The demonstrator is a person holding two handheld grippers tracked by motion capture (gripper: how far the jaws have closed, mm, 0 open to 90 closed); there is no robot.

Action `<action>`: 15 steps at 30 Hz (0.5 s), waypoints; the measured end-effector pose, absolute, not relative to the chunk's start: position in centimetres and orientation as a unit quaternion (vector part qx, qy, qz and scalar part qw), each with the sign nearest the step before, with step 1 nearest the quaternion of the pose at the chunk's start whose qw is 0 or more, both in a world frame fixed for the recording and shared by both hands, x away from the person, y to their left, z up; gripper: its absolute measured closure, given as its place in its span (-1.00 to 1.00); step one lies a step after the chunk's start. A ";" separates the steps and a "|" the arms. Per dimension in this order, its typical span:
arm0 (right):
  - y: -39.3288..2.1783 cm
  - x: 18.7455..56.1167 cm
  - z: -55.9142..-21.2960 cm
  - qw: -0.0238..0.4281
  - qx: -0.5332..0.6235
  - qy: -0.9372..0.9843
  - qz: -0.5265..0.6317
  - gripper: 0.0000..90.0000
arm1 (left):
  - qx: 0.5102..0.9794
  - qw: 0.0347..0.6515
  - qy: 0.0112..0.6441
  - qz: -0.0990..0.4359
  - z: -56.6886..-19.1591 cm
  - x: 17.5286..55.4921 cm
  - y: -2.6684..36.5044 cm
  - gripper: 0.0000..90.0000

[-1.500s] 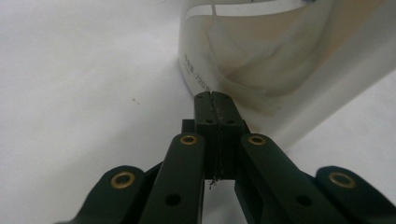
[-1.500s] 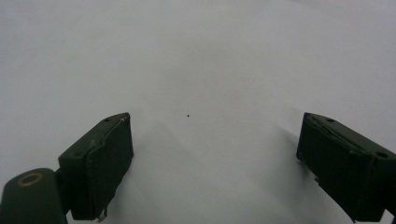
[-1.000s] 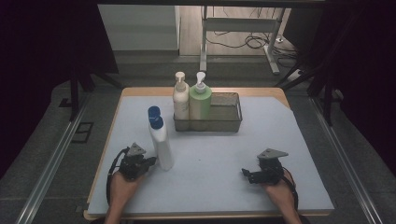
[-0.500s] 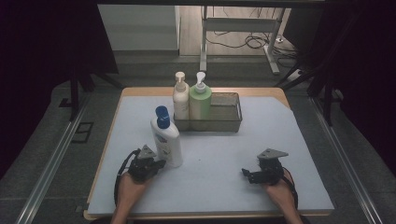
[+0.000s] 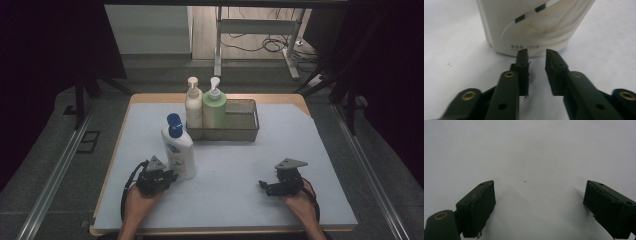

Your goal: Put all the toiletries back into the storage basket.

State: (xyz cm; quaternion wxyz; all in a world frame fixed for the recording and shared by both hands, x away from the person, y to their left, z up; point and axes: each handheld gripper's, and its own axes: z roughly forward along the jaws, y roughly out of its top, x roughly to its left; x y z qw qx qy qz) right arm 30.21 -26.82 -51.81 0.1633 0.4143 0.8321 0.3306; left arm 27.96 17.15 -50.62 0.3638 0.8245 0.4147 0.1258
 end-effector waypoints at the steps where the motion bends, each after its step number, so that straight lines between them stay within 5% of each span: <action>1: -26.8 30.2 -51.8 0.162 0.415 0.833 0.329 -0.77 | 0.824 0.362 0.416 0.130 -50.6 27.8 17.2 0.47; 15: -26.0 29.9 -50.3 0.148 0.381 0.847 0.338 -0.92 | 0.822 0.333 0.434 0.155 -51.3 25.6 18.8 -0.56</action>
